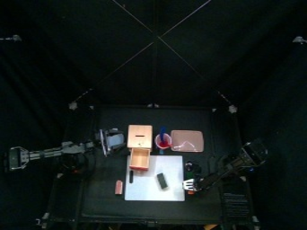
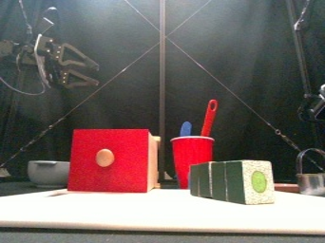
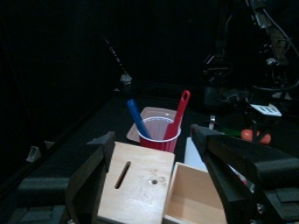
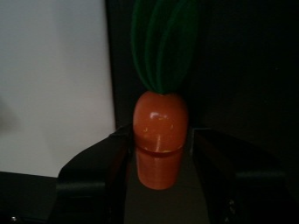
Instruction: Place carrot in open drawer
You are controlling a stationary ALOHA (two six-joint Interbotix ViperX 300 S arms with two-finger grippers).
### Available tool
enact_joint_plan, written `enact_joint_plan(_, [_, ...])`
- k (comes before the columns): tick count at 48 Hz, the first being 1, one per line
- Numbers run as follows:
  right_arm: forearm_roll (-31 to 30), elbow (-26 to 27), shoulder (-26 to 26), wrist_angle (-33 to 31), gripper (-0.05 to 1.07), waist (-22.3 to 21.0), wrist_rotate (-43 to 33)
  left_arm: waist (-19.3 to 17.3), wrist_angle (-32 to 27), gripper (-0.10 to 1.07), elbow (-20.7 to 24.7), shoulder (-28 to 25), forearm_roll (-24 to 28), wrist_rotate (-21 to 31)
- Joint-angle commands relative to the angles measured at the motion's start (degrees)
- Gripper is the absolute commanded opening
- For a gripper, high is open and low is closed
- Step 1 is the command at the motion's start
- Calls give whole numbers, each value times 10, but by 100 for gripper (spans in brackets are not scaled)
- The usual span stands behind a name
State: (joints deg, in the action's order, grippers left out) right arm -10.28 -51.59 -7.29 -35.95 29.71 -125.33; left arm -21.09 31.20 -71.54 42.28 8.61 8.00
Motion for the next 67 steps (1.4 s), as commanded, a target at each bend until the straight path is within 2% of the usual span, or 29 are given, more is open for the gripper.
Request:
enact_joint_plan(1, [-11,14,-28,-6,78,-6,2,1,3,100,10,-2,1,0])
enact_joint_plan(11, [-71,46,-86,-48,78,-21,22,1,3,100,11,-2,0,0])
enact_joint_plan(20, [-116,76,-140,-108,78,-71,75,1,3,100,13,-2,0,0])
enact_joint_plan(28, [-136,111,-150,-99,77,-128,144,3,3,100,13,-2,0,0])
enact_joint_plan(39, [-149,170,-108,-17,77,-196,271,0,4,100,11,-2,1,-1])
enact_joint_plan(47, [-131,215,-63,47,77,-243,376,-1,4,100,11,-2,2,-1])
enact_joint_plan(56, [-87,270,-22,44,77,-276,497,-1,4,100,11,-2,2,-1])
enact_joint_plan(67, [5,340,25,7,77,-311,678,-1,4,100,10,-2,2,-1])
